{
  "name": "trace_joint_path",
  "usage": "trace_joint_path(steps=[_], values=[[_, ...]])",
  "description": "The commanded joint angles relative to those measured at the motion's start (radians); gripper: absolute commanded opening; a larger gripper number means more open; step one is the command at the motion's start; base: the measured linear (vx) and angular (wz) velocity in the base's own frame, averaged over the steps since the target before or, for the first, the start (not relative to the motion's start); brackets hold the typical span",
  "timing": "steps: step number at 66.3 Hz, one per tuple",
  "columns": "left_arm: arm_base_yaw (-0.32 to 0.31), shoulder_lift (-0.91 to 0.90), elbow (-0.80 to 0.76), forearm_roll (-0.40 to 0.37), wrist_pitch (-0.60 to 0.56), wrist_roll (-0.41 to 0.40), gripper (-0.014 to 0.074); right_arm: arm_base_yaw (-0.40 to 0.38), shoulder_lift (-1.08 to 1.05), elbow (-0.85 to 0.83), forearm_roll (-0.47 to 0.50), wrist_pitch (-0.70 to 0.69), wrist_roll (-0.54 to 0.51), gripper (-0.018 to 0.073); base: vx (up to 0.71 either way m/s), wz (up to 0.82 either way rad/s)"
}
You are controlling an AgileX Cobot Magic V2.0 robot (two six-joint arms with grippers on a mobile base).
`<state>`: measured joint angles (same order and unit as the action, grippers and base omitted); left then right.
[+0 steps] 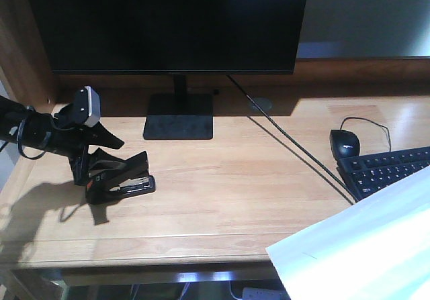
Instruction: Grab stapler and paper to desk for stapling
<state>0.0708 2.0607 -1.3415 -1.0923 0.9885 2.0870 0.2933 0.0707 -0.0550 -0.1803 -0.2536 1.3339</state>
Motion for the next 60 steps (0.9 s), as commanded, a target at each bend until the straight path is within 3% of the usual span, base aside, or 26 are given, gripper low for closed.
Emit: trace_joint_path(steps=[1,14,40,60], values=[[-0.002,-0.062,-0.022,-0.048,0.030,-0.017,0.0282,-0.001,0.012,-0.030,-0.010,-0.075,-0.003,-0.0005,0.00,0.00],[-0.004,-0.062,-0.022,-0.055,0.014,-0.018,-0.0009,-0.001,0.012,-0.030,-0.010,-0.075,-0.003,-0.0005,0.00,0.00],[-0.043,-0.061,-0.022,-0.055,-0.048,-0.018,-0.0008,-0.001,0.012,-0.030,-0.010,-0.075,-0.003,-0.0005,0.00,0.00],[-0.046,-0.055,-0.022,-0.056,-0.019,-0.018,-0.0007,-0.001,0.012,-0.030,-0.010,-0.075,-0.003,-0.0005,0.00,0.00]])
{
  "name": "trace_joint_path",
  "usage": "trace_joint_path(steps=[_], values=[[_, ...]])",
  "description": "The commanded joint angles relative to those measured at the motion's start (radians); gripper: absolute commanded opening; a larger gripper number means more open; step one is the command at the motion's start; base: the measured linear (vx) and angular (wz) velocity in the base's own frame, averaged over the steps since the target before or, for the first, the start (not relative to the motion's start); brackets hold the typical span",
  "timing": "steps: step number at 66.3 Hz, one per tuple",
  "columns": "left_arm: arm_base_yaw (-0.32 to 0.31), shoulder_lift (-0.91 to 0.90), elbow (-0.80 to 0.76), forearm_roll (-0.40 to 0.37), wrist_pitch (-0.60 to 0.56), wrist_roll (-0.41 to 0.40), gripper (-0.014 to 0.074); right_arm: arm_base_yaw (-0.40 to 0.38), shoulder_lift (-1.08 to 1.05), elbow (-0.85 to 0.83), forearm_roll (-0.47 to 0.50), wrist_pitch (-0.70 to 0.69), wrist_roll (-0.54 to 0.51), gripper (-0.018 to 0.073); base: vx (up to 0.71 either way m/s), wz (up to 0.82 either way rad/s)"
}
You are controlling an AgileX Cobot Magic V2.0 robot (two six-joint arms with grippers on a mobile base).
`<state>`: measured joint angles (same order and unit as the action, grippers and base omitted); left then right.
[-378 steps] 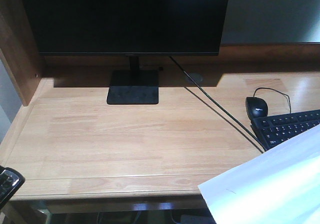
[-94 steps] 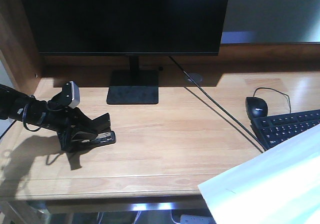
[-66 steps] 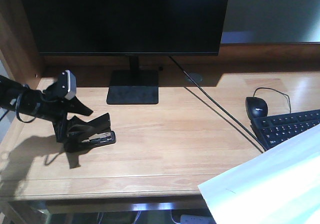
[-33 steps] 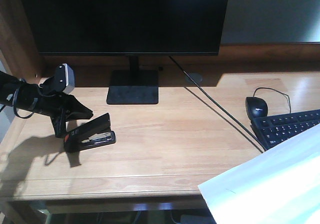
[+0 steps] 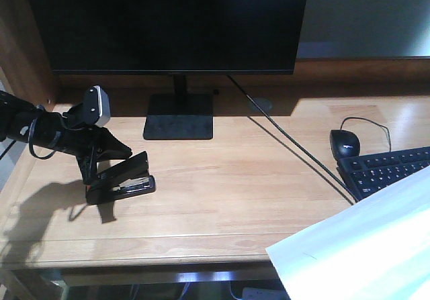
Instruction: Grab stapler and paper to desk for stapling
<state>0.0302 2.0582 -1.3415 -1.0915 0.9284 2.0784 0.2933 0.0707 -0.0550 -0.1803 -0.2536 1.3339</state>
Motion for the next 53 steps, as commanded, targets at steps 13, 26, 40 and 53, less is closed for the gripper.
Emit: trace_joint_path(steps=[13,26,40,53], values=[[-0.005,-0.052,-0.022,-0.056,0.048,-0.009,-0.0007,-0.001,0.012,-0.030,-0.010,-0.075,-0.003,-0.0005,0.00,0.00],[-0.005,-0.052,-0.022,-0.056,0.048,-0.009,-0.0007,-0.001,0.012,-0.030,-0.010,-0.075,-0.003,-0.0005,0.00,0.00],[-0.005,-0.052,-0.022,-0.056,0.048,-0.008,-0.0007,-0.001,0.012,-0.030,-0.010,-0.075,-0.003,-0.0005,0.00,0.00],[-0.005,-0.052,-0.022,-0.056,0.048,-0.008,-0.0007,-0.001,0.012,-0.030,-0.009,-0.075,-0.003,-0.0005,0.00,0.00]])
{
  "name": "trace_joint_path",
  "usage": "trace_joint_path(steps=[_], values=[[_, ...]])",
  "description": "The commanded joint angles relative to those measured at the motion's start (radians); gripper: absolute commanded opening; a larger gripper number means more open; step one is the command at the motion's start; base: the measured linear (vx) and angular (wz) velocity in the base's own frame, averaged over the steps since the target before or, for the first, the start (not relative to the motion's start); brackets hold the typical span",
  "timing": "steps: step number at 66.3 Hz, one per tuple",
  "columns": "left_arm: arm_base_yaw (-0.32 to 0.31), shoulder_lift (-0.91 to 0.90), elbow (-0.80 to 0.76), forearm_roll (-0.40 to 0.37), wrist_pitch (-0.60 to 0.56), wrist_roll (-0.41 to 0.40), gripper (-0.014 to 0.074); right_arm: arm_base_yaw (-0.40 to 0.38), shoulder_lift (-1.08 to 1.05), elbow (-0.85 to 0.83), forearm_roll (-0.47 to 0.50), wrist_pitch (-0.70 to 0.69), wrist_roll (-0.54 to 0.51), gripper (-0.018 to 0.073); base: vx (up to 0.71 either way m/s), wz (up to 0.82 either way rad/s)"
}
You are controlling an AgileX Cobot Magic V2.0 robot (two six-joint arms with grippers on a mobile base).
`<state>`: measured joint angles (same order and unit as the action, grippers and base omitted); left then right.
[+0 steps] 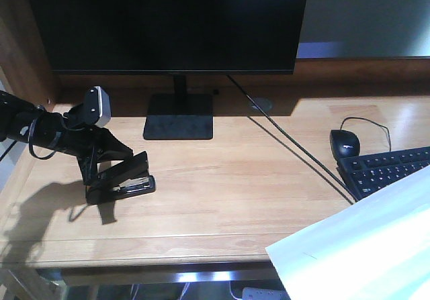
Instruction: Grab stapler and paper to desk for stapling
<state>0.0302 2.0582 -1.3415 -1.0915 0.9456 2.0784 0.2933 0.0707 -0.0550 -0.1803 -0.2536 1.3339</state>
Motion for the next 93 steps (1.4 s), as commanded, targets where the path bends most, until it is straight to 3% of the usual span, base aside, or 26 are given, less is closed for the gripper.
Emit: trace_joint_path(steps=[1,46,59,71,83,93], values=[[-0.005,-0.052,-0.022,-0.056,0.031,-0.008,-0.0007,-0.001,0.012,-0.030,-0.007,-0.075,-0.003,-0.0005,0.00,0.00],[-0.005,-0.052,-0.022,-0.056,0.031,-0.008,-0.0007,-0.001,0.012,-0.030,-0.007,-0.047,-0.005,-0.0005,0.00,0.00],[-0.005,-0.052,-0.022,-0.056,0.031,-0.008,-0.0007,-0.001,0.016,-0.030,-0.011,-0.119,0.006,-0.0005,0.00,0.00],[-0.005,-0.052,-0.022,-0.056,0.031,-0.008,-0.0007,-0.001,0.063,-0.040,-0.175,-0.254,0.014,-0.0005,0.00,0.00],[-0.005,-0.052,-0.022,-0.056,0.031,-0.008,-0.0007,-0.001,0.238,-0.101,-0.497,-0.263,0.138,-0.0005,0.00,0.00],[-0.005,-0.052,-0.022,-0.056,0.031,-0.008,-0.0007,-0.001,0.454,-0.212,-0.751,-0.327,0.167,-0.0005,0.00,0.00]])
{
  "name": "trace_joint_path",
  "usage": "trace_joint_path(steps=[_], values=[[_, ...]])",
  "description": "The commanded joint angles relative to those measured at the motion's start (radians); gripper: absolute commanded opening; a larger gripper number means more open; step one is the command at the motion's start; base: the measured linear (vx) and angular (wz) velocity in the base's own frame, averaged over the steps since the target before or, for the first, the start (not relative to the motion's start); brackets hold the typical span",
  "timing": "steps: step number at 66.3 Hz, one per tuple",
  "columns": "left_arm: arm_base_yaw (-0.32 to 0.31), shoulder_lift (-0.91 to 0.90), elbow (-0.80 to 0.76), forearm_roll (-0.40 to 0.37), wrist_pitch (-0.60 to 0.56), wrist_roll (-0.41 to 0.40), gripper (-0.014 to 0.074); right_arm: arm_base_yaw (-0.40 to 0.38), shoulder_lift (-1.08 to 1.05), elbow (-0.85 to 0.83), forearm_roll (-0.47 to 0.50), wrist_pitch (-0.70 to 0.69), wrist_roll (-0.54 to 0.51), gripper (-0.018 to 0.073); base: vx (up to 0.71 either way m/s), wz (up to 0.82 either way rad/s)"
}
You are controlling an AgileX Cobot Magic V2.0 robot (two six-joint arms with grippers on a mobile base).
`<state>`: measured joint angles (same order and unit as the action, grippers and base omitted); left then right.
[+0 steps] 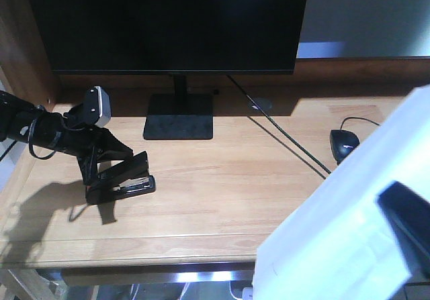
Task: Grab stapler and paper to desk for stapling
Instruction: 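Swing the white paper with the right gripper over the desk beside the stapler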
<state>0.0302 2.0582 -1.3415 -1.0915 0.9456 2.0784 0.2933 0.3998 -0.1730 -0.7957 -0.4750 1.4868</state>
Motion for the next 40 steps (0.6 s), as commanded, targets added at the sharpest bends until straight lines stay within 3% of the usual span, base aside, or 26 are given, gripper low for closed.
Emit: trace_joint_path(steps=[1,12,20,32,40], values=[[-0.005,-0.052,-0.022,-0.056,0.031,-0.008,-0.0007,-0.001,0.148,-0.106,-0.160,-0.117,0.014,-0.0005,0.00,0.00],[-0.005,-0.052,-0.022,-0.056,0.031,-0.008,-0.0007,-0.001,0.406,-0.252,-0.298,-0.319,0.008,-0.0005,0.00,0.00],[-0.005,-0.052,-0.022,-0.056,0.032,-0.008,-0.0007,-0.001,0.584,-0.355,-0.324,-0.457,0.006,-0.0005,0.00,0.00],[-0.005,-0.052,-0.022,-0.056,0.032,-0.008,-0.0007,0.003,0.793,-0.471,-0.324,-0.521,0.007,-0.0005,0.00,0.00],[-0.005,-0.052,-0.022,-0.056,0.032,-0.008,-0.0007,0.067,0.920,-0.544,-0.324,-0.493,-0.017,-0.0005,0.00,0.00]])
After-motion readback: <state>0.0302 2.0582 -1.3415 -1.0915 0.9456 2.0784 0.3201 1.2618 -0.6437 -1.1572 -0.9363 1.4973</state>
